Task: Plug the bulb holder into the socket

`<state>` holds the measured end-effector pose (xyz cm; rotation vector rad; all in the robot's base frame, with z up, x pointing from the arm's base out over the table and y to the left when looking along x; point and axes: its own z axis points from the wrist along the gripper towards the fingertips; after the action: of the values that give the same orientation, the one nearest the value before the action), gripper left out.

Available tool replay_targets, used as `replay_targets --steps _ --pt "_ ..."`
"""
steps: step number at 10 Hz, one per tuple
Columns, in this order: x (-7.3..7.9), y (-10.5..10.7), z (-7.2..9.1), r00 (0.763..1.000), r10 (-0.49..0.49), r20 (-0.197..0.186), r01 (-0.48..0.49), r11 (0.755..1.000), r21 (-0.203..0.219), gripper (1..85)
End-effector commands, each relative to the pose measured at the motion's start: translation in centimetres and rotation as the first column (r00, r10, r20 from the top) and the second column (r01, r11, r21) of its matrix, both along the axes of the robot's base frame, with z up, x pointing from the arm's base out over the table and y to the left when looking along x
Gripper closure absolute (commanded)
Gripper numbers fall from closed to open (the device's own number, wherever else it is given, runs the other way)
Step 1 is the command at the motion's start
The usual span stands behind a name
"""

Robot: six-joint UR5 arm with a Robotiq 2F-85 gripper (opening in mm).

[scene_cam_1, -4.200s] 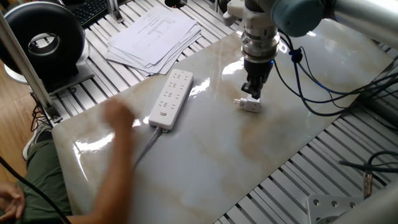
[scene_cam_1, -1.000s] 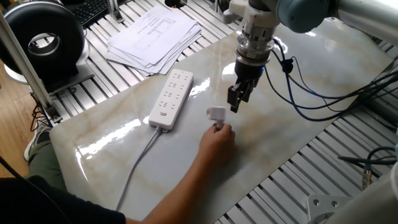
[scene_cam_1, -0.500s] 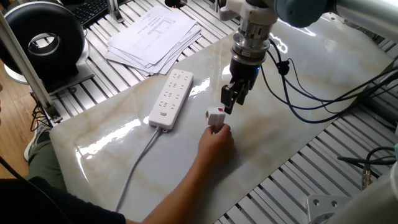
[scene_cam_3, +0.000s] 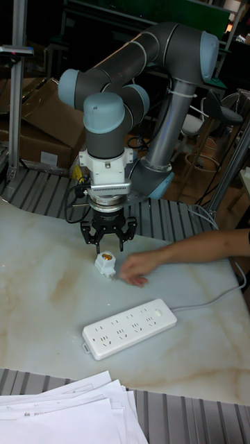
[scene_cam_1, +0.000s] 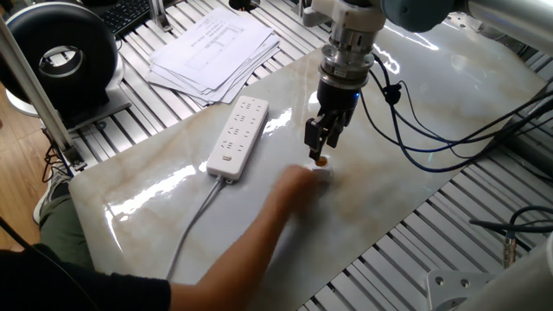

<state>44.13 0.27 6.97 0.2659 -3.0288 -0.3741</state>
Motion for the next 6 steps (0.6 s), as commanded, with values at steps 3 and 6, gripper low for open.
replay_targets --steps 3,6 --pt "0.32 0.2 0.28 0.999 0.036 0.016 -0.036 0.999 -0.002 29.3" --pt "0.78 -0.21 -0.02 0.999 0.029 0.031 -0.028 0.999 -0.027 29.3"
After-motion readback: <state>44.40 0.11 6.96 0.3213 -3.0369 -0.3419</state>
